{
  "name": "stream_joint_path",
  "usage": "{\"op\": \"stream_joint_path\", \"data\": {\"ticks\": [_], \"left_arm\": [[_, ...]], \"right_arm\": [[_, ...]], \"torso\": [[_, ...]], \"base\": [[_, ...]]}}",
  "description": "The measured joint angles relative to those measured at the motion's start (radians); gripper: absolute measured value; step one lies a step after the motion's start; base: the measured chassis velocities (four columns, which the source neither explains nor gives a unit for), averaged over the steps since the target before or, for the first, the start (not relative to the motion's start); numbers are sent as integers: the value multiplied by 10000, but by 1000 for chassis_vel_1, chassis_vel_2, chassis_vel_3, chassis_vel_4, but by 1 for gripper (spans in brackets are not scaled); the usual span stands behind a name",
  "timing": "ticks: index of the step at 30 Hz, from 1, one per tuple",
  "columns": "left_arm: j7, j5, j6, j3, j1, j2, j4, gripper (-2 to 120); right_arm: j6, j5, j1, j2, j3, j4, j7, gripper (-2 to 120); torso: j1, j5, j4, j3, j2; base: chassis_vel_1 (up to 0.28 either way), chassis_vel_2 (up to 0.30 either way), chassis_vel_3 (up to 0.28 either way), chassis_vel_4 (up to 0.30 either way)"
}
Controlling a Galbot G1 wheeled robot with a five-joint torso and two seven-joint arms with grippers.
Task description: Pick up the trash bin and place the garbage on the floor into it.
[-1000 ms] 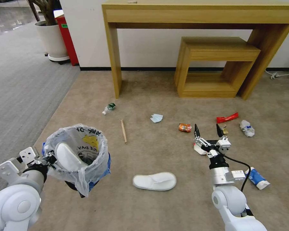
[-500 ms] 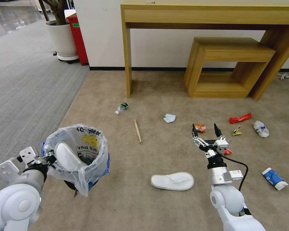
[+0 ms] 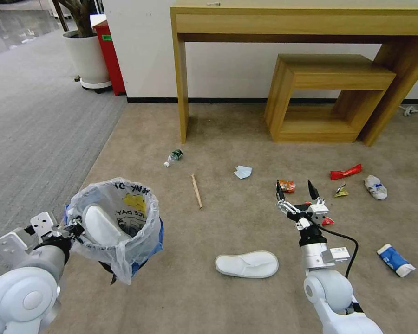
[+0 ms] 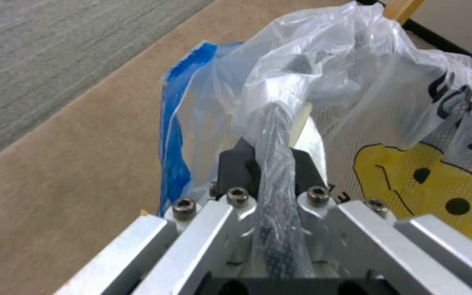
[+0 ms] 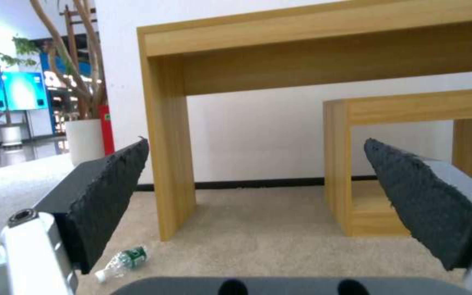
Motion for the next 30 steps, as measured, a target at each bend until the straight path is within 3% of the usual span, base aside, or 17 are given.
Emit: {"op": "stream_joint_path", "data": {"ticks": [11, 15, 17, 19, 21, 24, 25, 26, 28, 29, 30], "left_arm": [[-19, -110, 7, 122, 15, -53, -91, 2], [-23, -110, 10, 122, 51, -41, -126, 2], [-27, -110, 14, 118, 69, -36, -161, 2], [-29, -110, 15, 115, 72, -34, -166, 2], [-33, -109, 17, 108, 83, -22, -181, 2], [-37, -103, 20, 107, 91, -20, -190, 2], [-36, -97, 21, 107, 91, -33, -195, 2], [-36, -97, 21, 107, 91, -33, -195, 2], [-40, -73, 23, 107, 90, -55, -196, 2], [-40, -73, 23, 107, 90, -55, -196, 2], [-45, -45, 24, 111, 81, -89, -196, 2]], "right_arm": [[-313, -62, -33, -243, -202, 7, 350, 100], [-540, -443, -61, -701, -291, -171, -2, 100], [-816, -592, -6, -1231, -265, -364, -1043, 100], [-931, -609, 26, -1438, -246, -443, -1431, 100], [-1478, -583, 156, -2195, -244, -709, -2533, 100], [-2006, -524, 268, -2710, -292, -882, -3223, 100], [-2276, -822, 422, -3005, -282, -1087, -3989, 100], [-2276, -822, 422, -3005, -282, -1087, -3989, 100], [-2567, -1433, 634, -3269, -188, -1370, -5328, 100], [-2567, -1433, 634, -3269, -188, -1370, -5328, 100], [-2726, -1939, 841, -3410, -71, -1723, -6859, 100]], "torso": [[3, -1, 0, 5, -3], [1, 2, 0, 1, -2], [0, 1, 1, -1, -2], [1, 0, 0, -1, -2], [1, 0, 0, -1, -2], [1, 1, 0, 0, -2], [1, 1, 0, 0, -2], [1, 1, 0, 0, -2], [1, 0, 1, 0, -2], [1, 0, 1, 0, -2], [1, 0, 1, 0, -2]], "base": [[-182, 190, 180, -186], [-30, 28, 12, -27], [44, -63, -59, 41], [55, -50, -47, 51], [25, -18, -17, 21], [0, 0, 0, 0], [0, 0, 0, 0], [0, 0, 0, 0], [0, 0, 0, 0], [0, 0, 0, 0], [0, 0, 0, 0]]}}
